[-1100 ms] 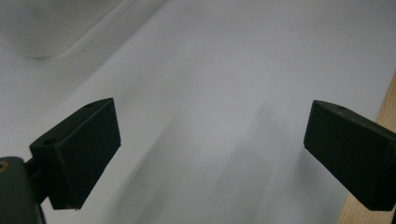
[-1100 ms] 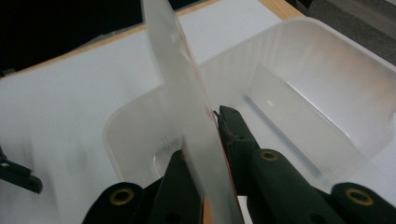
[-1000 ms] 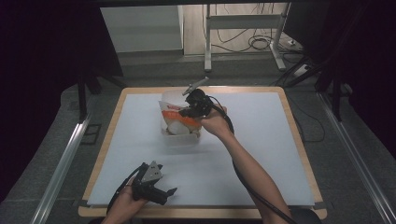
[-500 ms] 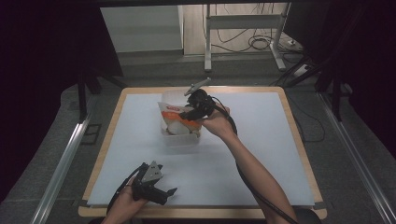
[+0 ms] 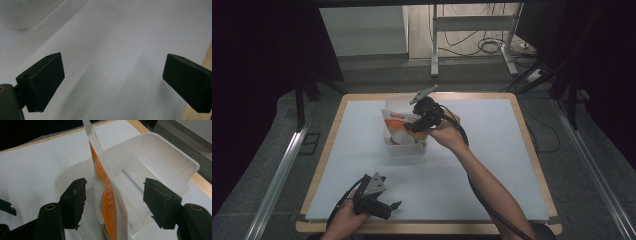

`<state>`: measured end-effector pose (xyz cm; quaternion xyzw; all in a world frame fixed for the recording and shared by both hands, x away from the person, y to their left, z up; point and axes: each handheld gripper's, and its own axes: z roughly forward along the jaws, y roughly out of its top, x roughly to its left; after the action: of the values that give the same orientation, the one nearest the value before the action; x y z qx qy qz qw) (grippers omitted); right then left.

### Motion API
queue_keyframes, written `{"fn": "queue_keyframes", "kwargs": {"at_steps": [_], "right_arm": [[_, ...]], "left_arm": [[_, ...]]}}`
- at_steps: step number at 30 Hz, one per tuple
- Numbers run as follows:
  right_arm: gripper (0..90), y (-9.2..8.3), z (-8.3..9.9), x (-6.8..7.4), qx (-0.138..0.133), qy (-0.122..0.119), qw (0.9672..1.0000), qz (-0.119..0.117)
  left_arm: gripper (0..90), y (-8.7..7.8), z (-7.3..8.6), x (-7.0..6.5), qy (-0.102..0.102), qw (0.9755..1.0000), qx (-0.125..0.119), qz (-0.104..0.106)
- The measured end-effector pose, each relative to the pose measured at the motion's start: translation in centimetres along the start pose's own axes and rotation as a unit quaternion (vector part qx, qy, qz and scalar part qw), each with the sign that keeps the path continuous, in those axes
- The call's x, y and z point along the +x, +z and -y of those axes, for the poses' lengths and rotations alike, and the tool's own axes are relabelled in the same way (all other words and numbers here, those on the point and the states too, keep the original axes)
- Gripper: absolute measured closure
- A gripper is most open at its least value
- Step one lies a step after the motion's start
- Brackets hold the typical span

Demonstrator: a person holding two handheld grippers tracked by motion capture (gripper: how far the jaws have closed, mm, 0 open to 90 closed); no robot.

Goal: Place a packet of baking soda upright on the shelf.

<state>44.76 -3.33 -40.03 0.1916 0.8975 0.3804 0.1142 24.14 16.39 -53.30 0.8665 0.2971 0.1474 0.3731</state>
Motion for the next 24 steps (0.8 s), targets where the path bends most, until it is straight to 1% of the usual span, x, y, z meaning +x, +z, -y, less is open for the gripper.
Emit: {"fn": "queue_keyframes", "kwargs": {"at_steps": [14, 24], "right_arm": [[26.6, -1.5, 0.4, 0.2, -0.015, -0.001, 0.9999, 0.005], [22.6, -2.4, 1.5, 0.0, -0.023, 0.003, 0.9997, 0.007]], "left_arm": [[4.0, 0.0, 0.0, 0.0, 0.0, 1.0, 0.001, 0.0], [3.9, 0.0, 0.0, 0.0, 0.0, 1.0, 0.001, 0.0]]}}
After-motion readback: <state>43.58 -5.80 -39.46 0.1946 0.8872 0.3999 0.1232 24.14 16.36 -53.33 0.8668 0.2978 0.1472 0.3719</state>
